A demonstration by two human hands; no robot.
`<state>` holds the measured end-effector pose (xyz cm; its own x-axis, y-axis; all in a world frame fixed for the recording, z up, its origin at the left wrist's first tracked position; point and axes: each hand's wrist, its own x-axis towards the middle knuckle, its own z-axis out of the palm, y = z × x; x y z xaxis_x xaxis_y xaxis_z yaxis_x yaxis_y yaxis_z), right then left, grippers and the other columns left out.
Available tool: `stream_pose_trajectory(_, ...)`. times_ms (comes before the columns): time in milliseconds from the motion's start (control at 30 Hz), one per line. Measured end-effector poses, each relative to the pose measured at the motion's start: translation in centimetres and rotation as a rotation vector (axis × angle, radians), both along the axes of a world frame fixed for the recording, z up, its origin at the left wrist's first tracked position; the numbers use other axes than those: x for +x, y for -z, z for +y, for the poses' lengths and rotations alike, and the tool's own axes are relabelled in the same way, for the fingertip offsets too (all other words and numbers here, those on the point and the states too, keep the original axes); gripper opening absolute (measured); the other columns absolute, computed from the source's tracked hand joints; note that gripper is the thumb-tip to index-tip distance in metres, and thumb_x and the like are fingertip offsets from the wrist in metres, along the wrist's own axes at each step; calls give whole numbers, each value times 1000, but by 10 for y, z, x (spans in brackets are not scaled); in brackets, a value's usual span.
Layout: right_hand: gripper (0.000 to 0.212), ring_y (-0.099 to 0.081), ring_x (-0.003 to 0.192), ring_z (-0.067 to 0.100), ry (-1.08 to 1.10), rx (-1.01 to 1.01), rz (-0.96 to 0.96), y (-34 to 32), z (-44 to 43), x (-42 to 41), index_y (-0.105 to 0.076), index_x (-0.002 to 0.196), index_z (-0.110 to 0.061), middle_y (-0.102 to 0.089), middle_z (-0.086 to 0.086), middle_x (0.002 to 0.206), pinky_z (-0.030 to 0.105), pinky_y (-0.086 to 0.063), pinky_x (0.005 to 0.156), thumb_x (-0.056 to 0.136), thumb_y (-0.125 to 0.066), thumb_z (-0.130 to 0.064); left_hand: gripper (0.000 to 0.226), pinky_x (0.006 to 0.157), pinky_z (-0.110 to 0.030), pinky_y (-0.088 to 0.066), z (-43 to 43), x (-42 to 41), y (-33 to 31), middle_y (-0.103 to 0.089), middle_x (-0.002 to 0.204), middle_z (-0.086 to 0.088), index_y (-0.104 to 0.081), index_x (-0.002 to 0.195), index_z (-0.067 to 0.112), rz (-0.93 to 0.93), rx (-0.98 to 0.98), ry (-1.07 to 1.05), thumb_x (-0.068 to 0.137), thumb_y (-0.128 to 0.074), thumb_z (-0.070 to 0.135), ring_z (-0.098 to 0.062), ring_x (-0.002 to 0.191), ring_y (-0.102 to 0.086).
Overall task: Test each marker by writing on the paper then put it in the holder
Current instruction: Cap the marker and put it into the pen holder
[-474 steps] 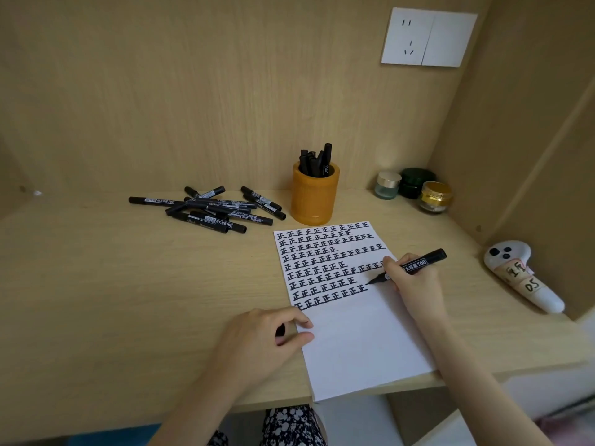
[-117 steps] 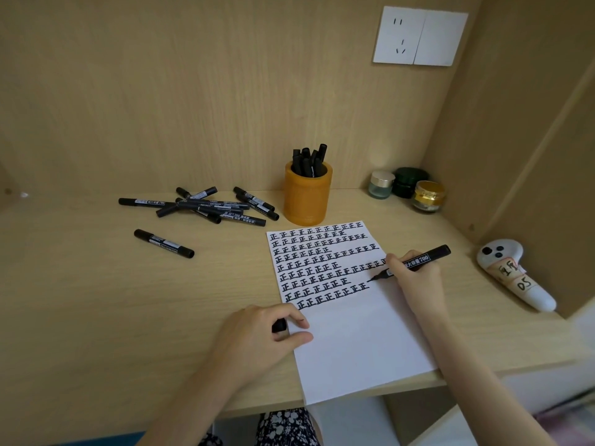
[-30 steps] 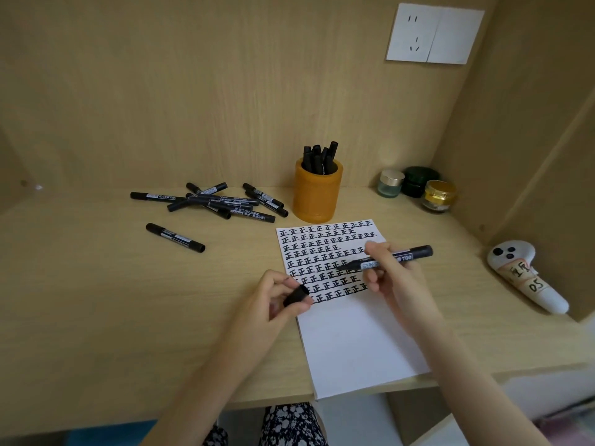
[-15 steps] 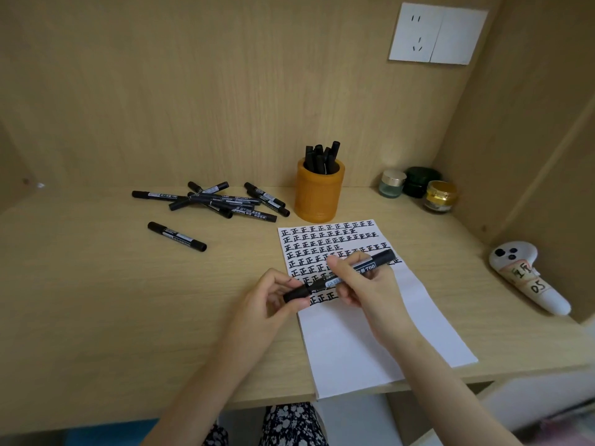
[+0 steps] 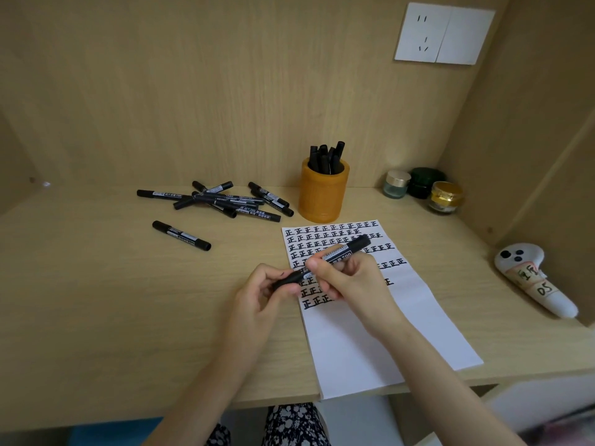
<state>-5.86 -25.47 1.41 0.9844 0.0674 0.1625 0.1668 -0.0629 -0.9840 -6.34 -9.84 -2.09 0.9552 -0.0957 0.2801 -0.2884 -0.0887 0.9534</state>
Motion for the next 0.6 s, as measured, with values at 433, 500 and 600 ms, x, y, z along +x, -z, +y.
stream_pose_trajectory(433,42,-41,38,9,106,-33,157,6,-4,6,-61,63,-5,-52,3,45,17,-32,41,80,-64,-44,9,78,-34,-55,-1,1,-1,-71,84,11,-62,89,29,-19,113,-50,82,-65,25,-10,80,-66)
stream_pose_trajectory(500,42,-40,40,9,230,-139,104,6,-8,7,-58,58,-11,-49,-1,43,17,-33,44,78,-65,-48,8,77,-43,-55,-2,0,-4,-70,83,11,-62,89,31,-31,124,-83,82,-64,28,-15,78,-66)
stream_pose_trajectory(600,27,-44,53,6,407,-350,-171,11,-18,11,-57,66,-17,-52,-7,59,18,-36,55,83,-71,-34,7,72,-49,-53,-1,1,-11,-68,82,14,-59,89,34,-82,163,-121,86,-60,28,-22,75,-64)
